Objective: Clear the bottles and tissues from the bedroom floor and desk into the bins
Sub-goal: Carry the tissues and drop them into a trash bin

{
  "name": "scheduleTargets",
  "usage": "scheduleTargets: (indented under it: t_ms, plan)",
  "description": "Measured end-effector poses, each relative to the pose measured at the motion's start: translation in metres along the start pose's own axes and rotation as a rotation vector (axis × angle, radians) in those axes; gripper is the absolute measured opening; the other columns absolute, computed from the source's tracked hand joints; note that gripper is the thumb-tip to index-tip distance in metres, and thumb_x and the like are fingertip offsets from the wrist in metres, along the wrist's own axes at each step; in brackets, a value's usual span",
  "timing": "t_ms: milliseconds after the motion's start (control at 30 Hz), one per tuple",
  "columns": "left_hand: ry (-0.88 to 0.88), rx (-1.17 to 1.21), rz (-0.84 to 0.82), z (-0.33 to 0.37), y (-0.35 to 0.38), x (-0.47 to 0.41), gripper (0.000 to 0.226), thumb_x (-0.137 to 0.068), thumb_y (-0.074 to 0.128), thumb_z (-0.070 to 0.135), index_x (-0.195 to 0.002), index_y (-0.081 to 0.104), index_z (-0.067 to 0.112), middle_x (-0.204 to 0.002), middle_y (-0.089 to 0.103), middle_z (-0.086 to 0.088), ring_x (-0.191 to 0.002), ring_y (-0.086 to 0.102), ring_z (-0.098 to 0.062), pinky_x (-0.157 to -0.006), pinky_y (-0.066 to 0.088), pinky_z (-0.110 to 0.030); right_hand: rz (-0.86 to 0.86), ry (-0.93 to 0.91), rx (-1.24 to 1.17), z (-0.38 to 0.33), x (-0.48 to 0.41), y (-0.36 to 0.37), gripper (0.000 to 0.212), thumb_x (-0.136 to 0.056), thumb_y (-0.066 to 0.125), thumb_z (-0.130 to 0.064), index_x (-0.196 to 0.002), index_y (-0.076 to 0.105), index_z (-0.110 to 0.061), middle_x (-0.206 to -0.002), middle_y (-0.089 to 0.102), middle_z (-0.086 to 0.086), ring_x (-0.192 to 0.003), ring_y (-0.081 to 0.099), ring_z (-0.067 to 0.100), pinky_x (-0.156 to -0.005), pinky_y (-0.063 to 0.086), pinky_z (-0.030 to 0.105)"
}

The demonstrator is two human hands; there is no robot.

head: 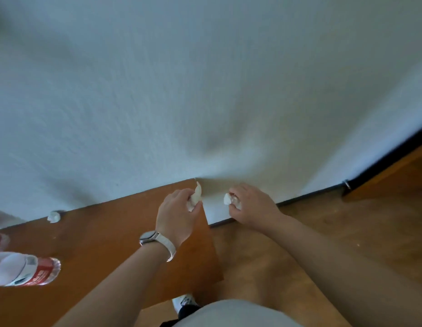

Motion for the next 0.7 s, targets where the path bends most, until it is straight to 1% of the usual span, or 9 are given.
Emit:
scheduleTargets:
  t_ms: [67,133,167,233,367,500,600,700]
  plan:
    - [0.049,0.018,-0.03,0.041,0.018,0.006,0.027,-0.09,0.063,0.036,-0.113,0.063,0.022,-0.101,0.062,0.012,-0.087,0.054,-0.009,-0.078,0.042,-0.023,0.064,0.035,-0.02,0.033,0.027,-0.027,0.017,-0.084,0.057,-0.027,-0.099,0.056,-0.02,-0.089,0.05,-0.007,-0.078,0.047,0.014,-0.062,0.039,0.029]
    - [0.098,0.035,-0.068,0.082,0.038,0.011,0.026,-0.088,0.065,0.036,-0.111,0.063,0.024,-0.097,0.058,0.014,-0.088,0.056,-0.011,-0.077,0.045,-0.026,0.109,0.077,-0.043,0.067,0.057,-0.051,0.013,-0.084,0.057,-0.027,-0.096,0.054,-0.022,-0.088,0.047,-0.009,-0.076,0.045,0.012,-0.06,0.034,0.027]
    - [0.118,0.044,-0.091,0.102,0.05,0.013,0.025,-0.088,0.065,0.036,-0.11,0.064,0.024,-0.095,0.058,0.014,-0.088,0.058,-0.013,-0.078,0.047,-0.029,0.122,0.099,-0.049,0.084,0.073,-0.062,0.012,-0.085,0.057,-0.028,-0.095,0.052,-0.024,-0.088,0.047,-0.01,-0.075,0.045,0.012,-0.059,0.035,0.026]
    - [0.152,0.054,-0.135,0.142,0.074,0.021,0.025,-0.087,0.066,0.036,-0.109,0.064,0.024,-0.094,0.058,0.012,-0.09,0.058,-0.015,-0.079,0.048,-0.033,0.15,0.155,-0.06,0.119,0.107,-0.082,0.013,-0.086,0.055,-0.03,-0.097,0.053,-0.024,-0.09,0.049,-0.01,-0.076,0.048,0.012,-0.061,0.042,0.027]
    - [0.257,0.096,-0.191,0.226,0.121,0.042,0.026,-0.086,0.067,0.035,-0.11,0.063,0.026,-0.099,0.06,0.012,-0.088,0.057,-0.012,-0.075,0.041,-0.027,0.226,0.285,-0.068,0.19,0.177,-0.116,0.017,-0.085,0.057,-0.032,-0.1,0.055,-0.025,-0.091,0.048,-0.012,-0.077,0.05,0.009,-0.063,0.046,0.028]
    - [0.387,0.102,-0.274,0.307,0.165,0.064,0.023,-0.084,0.069,0.031,-0.106,0.063,0.026,-0.091,0.053,0.017,-0.084,0.057,-0.012,-0.071,0.038,-0.025,0.306,0.429,-0.086,0.25,0.244,-0.152,0.018,-0.084,0.06,-0.029,-0.1,0.057,-0.022,-0.094,0.052,-0.009,-0.08,0.051,0.011,-0.068,0.047,0.031]
    - [0.506,0.098,-0.342,0.362,0.192,0.08,0.023,-0.085,0.068,0.033,-0.106,0.063,0.025,-0.092,0.055,0.015,-0.084,0.057,-0.013,-0.071,0.04,-0.025,0.371,0.533,-0.104,0.283,0.292,-0.172,0.015,-0.083,0.06,-0.029,-0.095,0.057,-0.02,-0.091,0.052,-0.006,-0.077,0.05,0.012,-0.068,0.047,0.036]
    - [0.632,0.089,-0.386,0.412,0.213,0.092,0.024,-0.087,0.066,0.035,-0.108,0.062,0.024,-0.096,0.056,0.014,-0.086,0.056,-0.012,-0.073,0.042,-0.023,0.422,0.651,-0.124,0.312,0.334,-0.189,0.015,-0.084,0.059,-0.029,-0.097,0.057,-0.021,-0.095,0.052,-0.007,-0.079,0.051,0.011,-0.07,0.048,0.035]
Point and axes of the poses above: each hand's wrist, its own x-axis away from the middle knuckle, its own y-axis out of the palm, z = x × y, the point moved 8 cm from there along -x, towards the middle knuckle
